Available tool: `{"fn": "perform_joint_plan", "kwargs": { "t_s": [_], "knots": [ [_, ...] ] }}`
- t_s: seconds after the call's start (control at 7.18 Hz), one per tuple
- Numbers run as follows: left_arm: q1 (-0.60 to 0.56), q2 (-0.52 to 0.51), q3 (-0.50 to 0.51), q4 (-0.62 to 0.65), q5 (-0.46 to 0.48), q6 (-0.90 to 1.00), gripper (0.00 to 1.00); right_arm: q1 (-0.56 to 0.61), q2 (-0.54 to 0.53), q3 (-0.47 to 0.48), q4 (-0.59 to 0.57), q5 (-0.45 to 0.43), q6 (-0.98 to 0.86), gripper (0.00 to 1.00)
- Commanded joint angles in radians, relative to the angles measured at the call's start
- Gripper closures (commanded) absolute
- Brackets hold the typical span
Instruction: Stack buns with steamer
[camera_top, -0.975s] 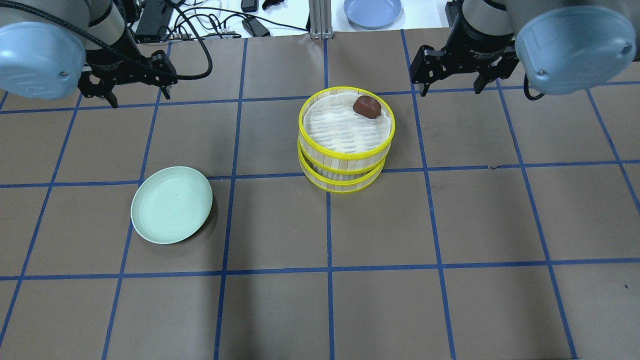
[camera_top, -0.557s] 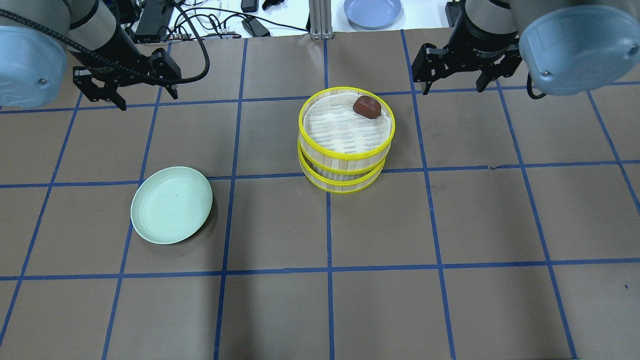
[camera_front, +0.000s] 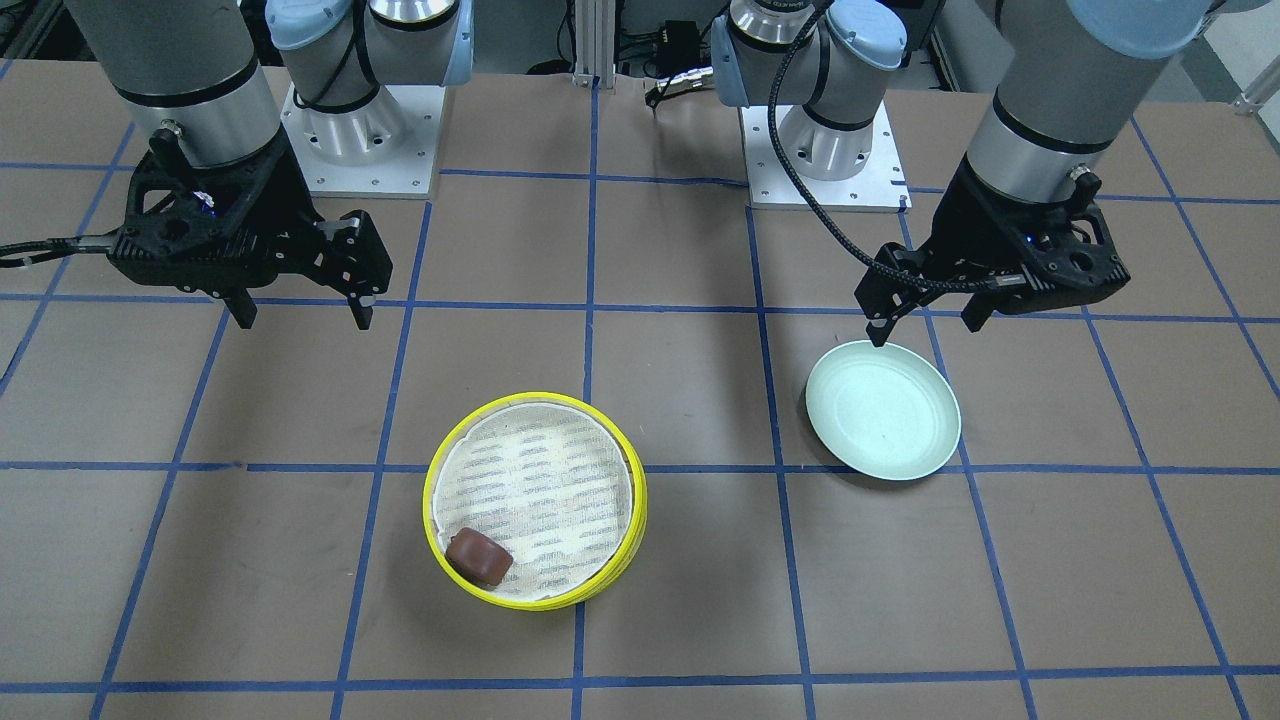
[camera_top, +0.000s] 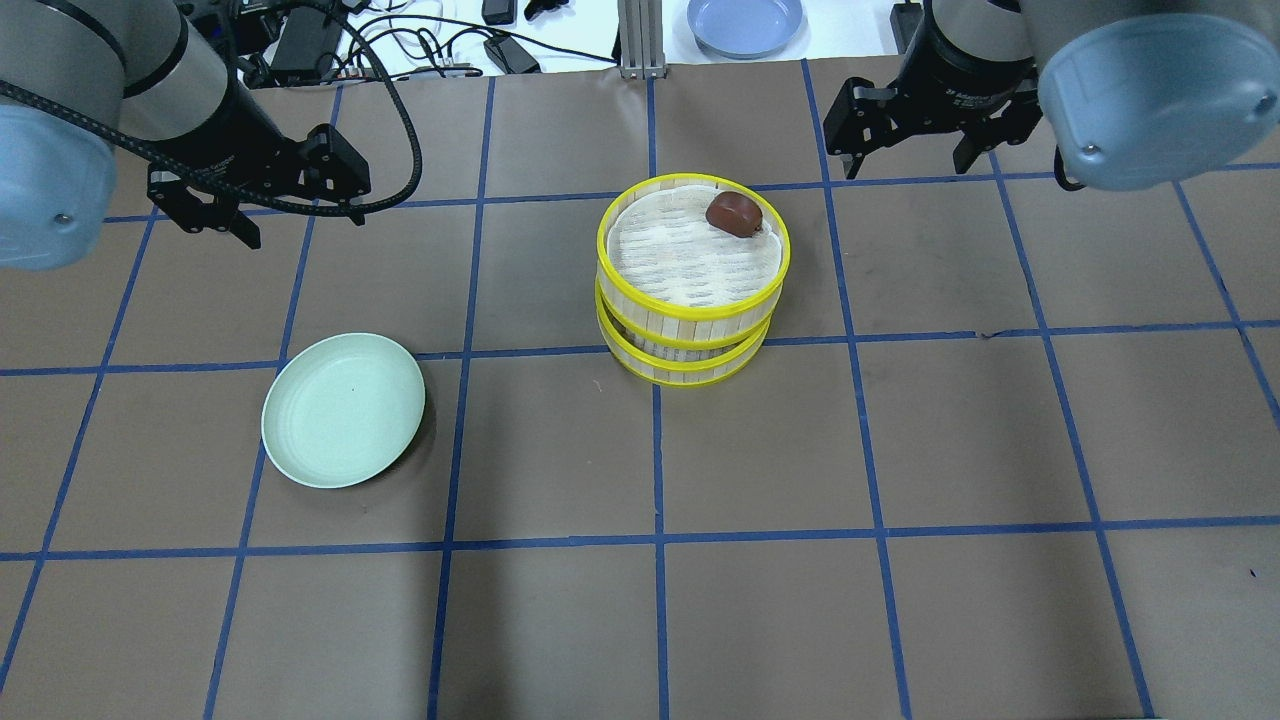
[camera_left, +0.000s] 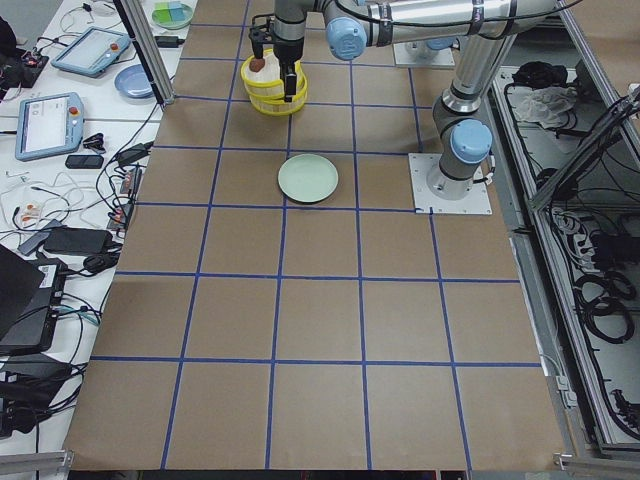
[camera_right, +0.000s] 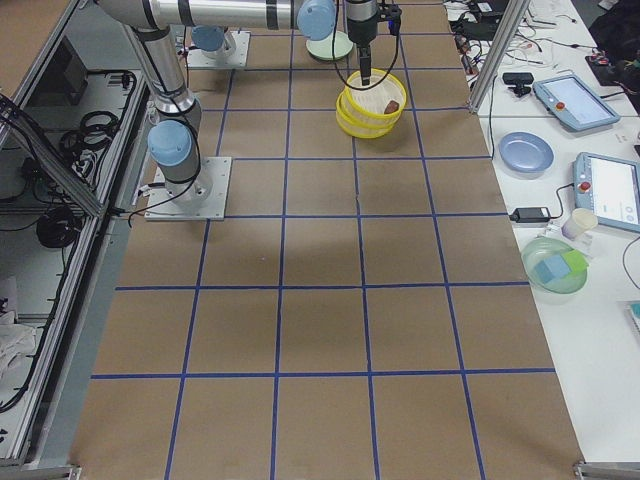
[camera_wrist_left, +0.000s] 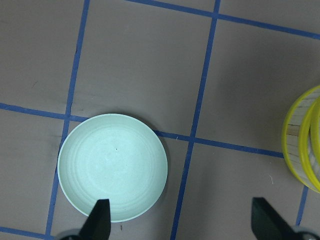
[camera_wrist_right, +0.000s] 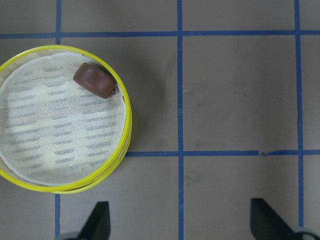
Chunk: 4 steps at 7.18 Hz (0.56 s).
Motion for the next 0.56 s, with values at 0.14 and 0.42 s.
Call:
{"fn": "perform_joint_plan", "kwargs": {
  "t_s": [0.14,0.42],
  "knots": [
    [0.001,-0.001,-0.004,0.0,0.01,0.001,0.0,0.0,0.001,0.0,-0.034,0.002,-0.001,0.0],
    [0.004,-0.003,-0.009,0.0,0.011,0.001,0.0,0.0,0.004,0.0,-0.036,0.001,-0.001,0.0]
  ]
}}
